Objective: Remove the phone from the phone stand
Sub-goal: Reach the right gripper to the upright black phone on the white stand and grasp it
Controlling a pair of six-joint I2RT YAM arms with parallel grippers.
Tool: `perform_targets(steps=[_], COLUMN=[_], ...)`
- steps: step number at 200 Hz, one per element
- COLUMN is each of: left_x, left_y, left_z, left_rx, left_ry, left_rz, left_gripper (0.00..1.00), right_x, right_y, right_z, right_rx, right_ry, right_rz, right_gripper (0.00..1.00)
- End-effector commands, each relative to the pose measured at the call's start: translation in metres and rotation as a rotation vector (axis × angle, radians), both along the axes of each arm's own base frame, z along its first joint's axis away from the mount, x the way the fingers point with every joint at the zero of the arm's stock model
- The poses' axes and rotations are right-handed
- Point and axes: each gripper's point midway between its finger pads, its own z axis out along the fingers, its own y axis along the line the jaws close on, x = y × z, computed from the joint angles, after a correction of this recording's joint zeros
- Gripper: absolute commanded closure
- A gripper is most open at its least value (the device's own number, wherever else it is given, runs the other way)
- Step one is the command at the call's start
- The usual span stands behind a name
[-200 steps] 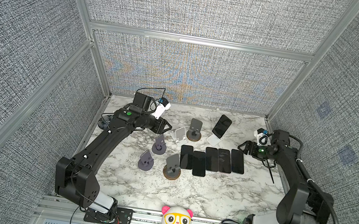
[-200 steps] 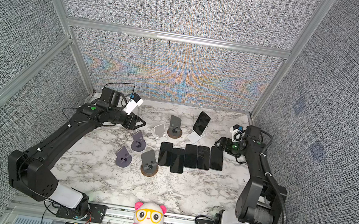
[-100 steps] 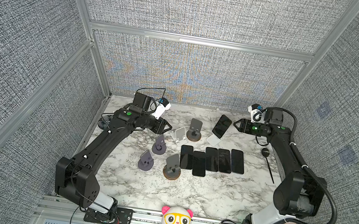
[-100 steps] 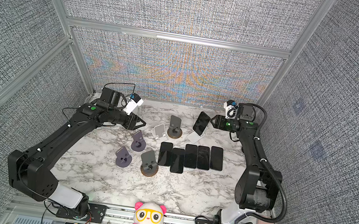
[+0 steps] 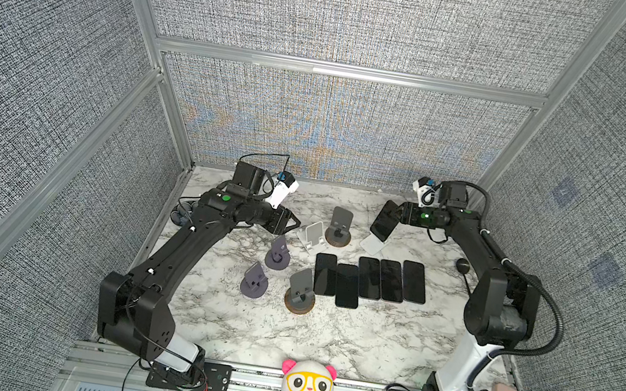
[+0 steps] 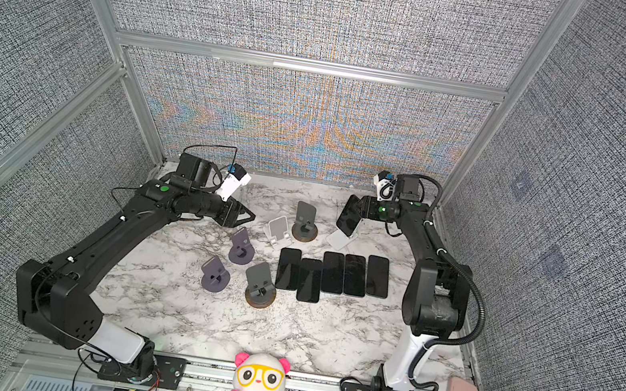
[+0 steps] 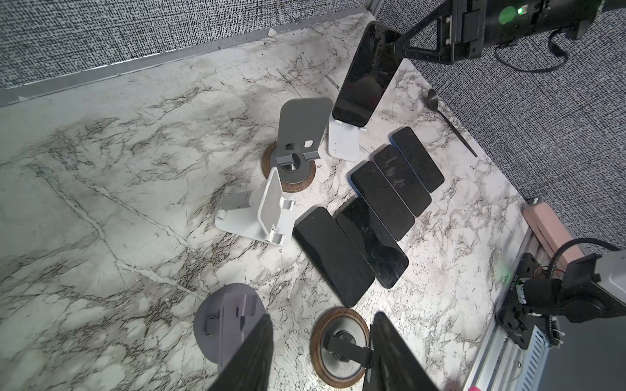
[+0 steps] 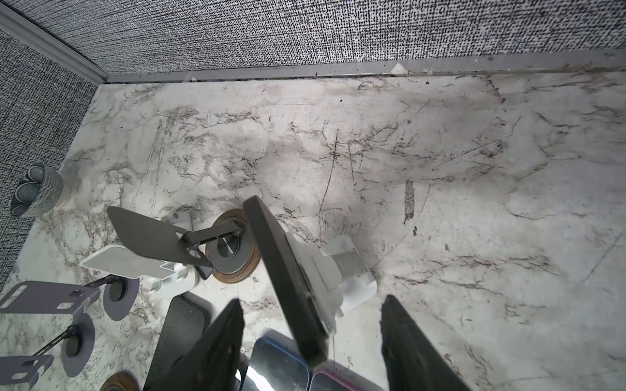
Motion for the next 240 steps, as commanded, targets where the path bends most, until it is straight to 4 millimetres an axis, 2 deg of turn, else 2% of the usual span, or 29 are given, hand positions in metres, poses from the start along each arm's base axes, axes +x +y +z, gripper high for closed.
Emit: perform_targets(steps=[1,29,60,89,97,132,162,174,209,226,240], left_x=[0.002,0.002,0.002,0.002,0.002,0.002,0.0,0.0,-0.004,-0.009,-0.017], left_y=[-0.001,-0.001,-0.002,-0.002,-0.001,-0.002,-0.005,-0.006,-0.012,-0.018,-0.027], left_z=[0.0,-0.001,-0.001,-0.002,-0.003,-0.003,-0.002,-0.002,0.003,0.01,0.02], left_rx=[-0.005,-0.004,-0.004,-0.002,0.0,-0.004,-0.013,-0.02,-0.052,-0.094,-0.152], left_ry=[-0.006,-0.001,0.001,0.005,0.009,0.012,0.009,0.014,0.028,0.027,0.029], left_rz=[-0.011,-0.011,-0.014,-0.013,-0.013,-0.017,-0.034,-0.044,-0.082,-0.119,-0.184], left_gripper=[0.51,0.51,0.51,0.51,0.51,0.51,0.5,0.51,0.5,0.48,0.41], right_x=[0.007,0.009,0.014,0.015,0.015,0.008,-0.001,-0.005,-0.026,-0.051,-0.077], right_y=[0.003,0.004,0.004,0.003,0.003,0.003,0.004,0.004,0.009,0.017,0.023], right_z=[0.002,-0.002,-0.005,-0.007,-0.006,0.004,0.02,0.027,0.049,0.056,0.062], right_rx=[0.014,0.011,0.006,0.0,0.001,-0.008,-0.019,-0.023,-0.02,-0.004,0.009], right_ry=[-0.026,-0.029,-0.032,-0.014,-0.016,-0.026,-0.042,-0.044,-0.043,0.009,0.076], right_rz=[0.002,0.005,0.006,0.005,0.006,0.022,0.037,0.046,0.087,0.136,0.186], right_gripper=[0.5,0.6,0.79,0.86,0.91,0.92,0.94,0.99,1.0,1.0,1.0])
